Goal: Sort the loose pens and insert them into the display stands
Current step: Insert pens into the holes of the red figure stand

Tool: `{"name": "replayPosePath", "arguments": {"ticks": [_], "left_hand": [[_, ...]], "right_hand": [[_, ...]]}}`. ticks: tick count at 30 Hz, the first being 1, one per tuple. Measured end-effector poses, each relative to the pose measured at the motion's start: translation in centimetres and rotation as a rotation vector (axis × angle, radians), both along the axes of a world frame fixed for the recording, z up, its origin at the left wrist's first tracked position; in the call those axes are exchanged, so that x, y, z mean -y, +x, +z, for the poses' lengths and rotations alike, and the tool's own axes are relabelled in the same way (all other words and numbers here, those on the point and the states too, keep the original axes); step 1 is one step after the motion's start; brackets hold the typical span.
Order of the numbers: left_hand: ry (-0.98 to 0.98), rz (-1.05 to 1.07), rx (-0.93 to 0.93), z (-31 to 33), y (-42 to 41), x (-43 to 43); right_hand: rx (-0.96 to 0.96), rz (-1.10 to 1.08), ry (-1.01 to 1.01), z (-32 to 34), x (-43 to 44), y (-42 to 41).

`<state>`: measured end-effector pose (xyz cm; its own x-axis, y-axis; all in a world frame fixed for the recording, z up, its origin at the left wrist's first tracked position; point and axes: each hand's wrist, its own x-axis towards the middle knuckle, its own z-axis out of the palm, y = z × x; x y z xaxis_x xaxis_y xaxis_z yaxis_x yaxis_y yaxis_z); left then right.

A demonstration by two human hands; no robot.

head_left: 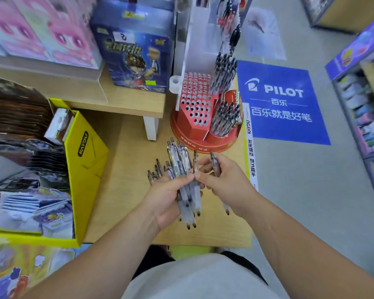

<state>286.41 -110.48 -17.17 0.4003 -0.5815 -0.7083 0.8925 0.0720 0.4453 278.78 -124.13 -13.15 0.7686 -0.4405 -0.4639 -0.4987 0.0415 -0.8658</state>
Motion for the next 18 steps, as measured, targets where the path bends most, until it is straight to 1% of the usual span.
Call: {"name": "replayPosePath", "arguments": {"ticks": [4, 6, 11, 15, 18], "left_hand": [[0.038, 0.050, 0.019, 1.4, -2.0, 2.5], [0.066, 0.063, 0.044, 2.4, -3.6, 4.3], [0.157, 0.154, 0.113, 3.8, -8.5, 10.1], [0.190, 0.272, 0.132, 4.5, -12.5, 14.2], [0.200, 0.352, 0.134, 5.4, -14.5, 15.8]], "right_hand": [[0.097, -0.066, 0.067, -0.4, 2.5, -1.7], [0.129, -0.051, 0.099, -0.7, 4.3, -2.8], [0.088, 0.130, 0.115, -1.8, 10.5, -5.9], [0.052, 0.281, 0.160, -1.3, 15.0, -8.1], [0.041, 0.290, 0.285, -0.5, 17.1, -9.1]]}}
